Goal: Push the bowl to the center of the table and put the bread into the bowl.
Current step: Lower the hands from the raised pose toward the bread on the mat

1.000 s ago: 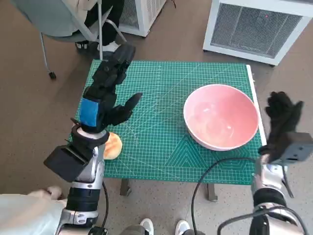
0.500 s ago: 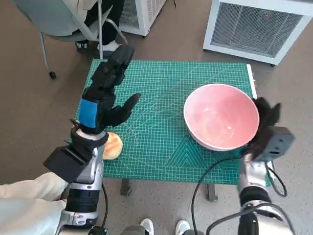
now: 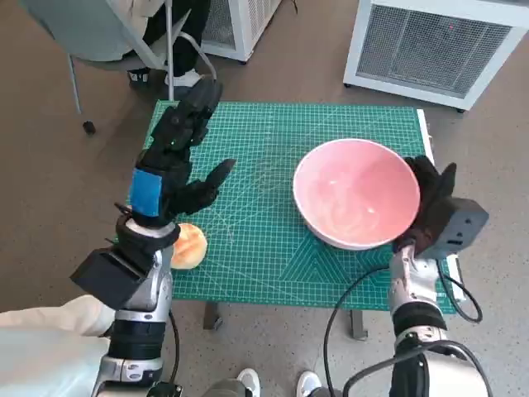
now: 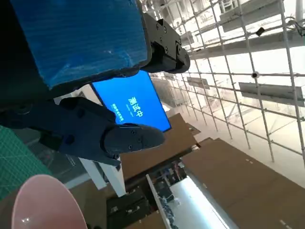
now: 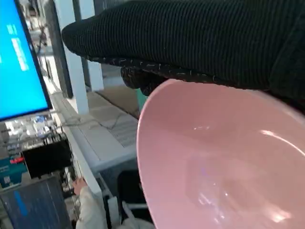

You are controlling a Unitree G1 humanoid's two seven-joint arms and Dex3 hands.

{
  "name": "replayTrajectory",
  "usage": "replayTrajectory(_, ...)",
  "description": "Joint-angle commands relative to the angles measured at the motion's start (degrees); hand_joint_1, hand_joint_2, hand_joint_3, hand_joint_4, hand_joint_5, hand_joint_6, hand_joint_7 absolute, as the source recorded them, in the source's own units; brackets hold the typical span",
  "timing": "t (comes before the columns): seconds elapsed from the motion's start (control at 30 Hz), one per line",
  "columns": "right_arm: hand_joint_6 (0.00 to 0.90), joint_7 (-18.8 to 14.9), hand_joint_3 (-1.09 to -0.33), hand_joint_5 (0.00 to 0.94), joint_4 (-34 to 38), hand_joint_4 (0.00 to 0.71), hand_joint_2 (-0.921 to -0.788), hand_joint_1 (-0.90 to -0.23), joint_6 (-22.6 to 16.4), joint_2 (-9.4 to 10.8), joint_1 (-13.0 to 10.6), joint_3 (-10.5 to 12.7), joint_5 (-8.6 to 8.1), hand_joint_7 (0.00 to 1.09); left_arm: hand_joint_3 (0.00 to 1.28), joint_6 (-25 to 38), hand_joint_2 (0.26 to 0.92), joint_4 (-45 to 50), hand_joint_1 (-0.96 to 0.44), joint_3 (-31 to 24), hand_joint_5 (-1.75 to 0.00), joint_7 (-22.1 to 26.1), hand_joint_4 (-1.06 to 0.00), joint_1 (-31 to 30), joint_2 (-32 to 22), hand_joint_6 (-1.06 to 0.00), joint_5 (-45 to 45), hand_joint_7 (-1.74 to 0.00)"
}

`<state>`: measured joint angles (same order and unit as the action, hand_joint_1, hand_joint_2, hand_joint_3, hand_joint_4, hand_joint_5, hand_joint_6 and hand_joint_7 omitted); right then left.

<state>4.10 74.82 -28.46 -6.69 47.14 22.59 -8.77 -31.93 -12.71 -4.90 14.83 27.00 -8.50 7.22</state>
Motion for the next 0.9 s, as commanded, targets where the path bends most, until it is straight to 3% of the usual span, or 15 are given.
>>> replayTrajectory(0.03, 0.061, -0.12, -0.764, 0.019, 1.07, 0.313, -0.921, -0.431, 1.78, 1.27, 0.54, 0.71, -0.72, 0.63, 0.36, -0.97, 0.921, 1.02, -0.36, -0.36, 0.00, -0.45, -0.31, -0.71, -0.52, -0.36, -0.45, -0.17)
replayTrajectory(0.27, 0.065, -0.44, -0.774, 0.007, 1.33, 0.292, -0.921, -0.393, 3.81, 2.90, 2.57, 1.92, -1.66, 0.63, 0.36, -1.39, 0.921, 0.54, -0.36, -0.71, 0.00, -0.37, -0.30, -0.88, -1.05, -0.35, -0.31, -0.16)
replayTrajectory(0.57, 0.068, 1.40, -0.768, 0.011, 1.63, 0.301, -0.921, -0.413, 5.86, 4.18, 4.28, 0.90, 0.41, 0.64, 0.35, -1.21, 0.921, 0.98, -0.37, -1.09, 0.00, 0.17, -0.30, -1.39, -1.60, -0.36, 0.62, -0.15)
replayTrajectory(0.9, 0.071, 0.50, -0.788, 0.007, 1.92, 0.296, -0.921, -0.377, 8.04, 6.03, 5.89, 1.11, -0.10, 0.66, 0.35, -1.13, 0.921, 0.87, -0.37, -1.70, 0.00, 0.71, -0.30, -1.92, -2.24, -0.37, 1.68, -0.14)
